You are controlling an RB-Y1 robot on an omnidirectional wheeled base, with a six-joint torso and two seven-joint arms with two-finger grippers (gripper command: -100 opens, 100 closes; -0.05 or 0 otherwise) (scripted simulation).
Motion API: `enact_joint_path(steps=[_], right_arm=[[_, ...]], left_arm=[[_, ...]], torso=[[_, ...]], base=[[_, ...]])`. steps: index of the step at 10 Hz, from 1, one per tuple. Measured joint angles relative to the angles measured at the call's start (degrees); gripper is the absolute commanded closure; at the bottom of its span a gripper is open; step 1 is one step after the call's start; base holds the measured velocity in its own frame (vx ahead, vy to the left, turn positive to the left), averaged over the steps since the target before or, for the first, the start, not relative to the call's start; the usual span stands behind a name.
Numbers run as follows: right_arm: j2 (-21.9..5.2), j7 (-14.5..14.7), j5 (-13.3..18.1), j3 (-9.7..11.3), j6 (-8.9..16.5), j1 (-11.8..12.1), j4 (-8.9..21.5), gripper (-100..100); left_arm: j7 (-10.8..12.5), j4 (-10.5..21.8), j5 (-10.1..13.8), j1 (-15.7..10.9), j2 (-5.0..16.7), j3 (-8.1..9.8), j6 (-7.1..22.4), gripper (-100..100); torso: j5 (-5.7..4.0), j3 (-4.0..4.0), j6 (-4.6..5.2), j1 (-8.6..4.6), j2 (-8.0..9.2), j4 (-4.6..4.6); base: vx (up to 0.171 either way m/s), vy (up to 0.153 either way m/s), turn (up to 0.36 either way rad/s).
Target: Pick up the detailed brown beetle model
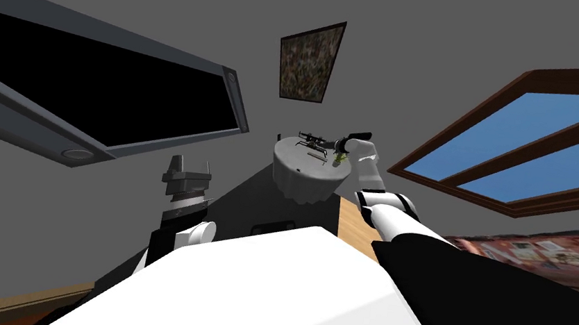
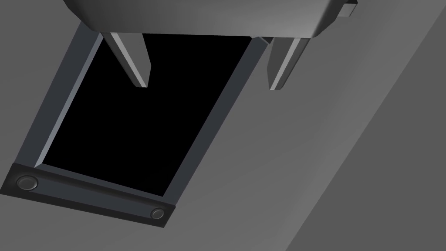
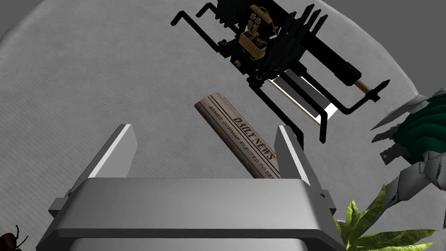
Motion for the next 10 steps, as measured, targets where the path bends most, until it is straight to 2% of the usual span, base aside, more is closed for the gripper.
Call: enact_joint_path(steps=[1,4,6,8,10], right_arm=[[0.32,-0.01,1.51,-1.12,0.07,-0.08,0.89,-100],[5.22,3.90,6.51,-6.29,2.48,-5.09,6.18,-100],[6.65,4.09,10.05,-9.09,2.52,-5.65,8.39,-100],[10.02,7.06,13.53,-12.45,4.15,-9.12,11.92,-100],[12.98,8.07,17.41,-15.77,4.71,-10.99,14.65,-100]], left_arm=[[0.00,0.00,0.00,0.00,0.00,0.00,0.00,0],[0.00,0.00,0.00,0.00,0.00,0.00,0.00,0],[0.00,0.00,0.00,0.00,0.00,0.00,0.00,0],[0.00,0.00,0.00,-0.01,0.00,0.00,0.00,0],[0.00,0.00,0.00,0.00,0.00,0.00,0.00,0]], torso=[[0.02,-0.05,-0.01,0.04,-0.08,-0.02],[-0.01,0.06,0.00,-0.06,0.11,0.02],[0.01,-0.05,0.00,0.02,-0.08,-0.02],[-0.02,0.13,-0.02,-0.12,0.23,0.05],[-0.01,-0.01,0.01,-0.02,-0.02,0.00]], base=[[-0.084,-0.045,0.099],[-0.054,-0.027,0.021],[-0.043,-0.018,0.049],[-0.084,-0.043,0.038],[0.002,0.000,-0.010]])
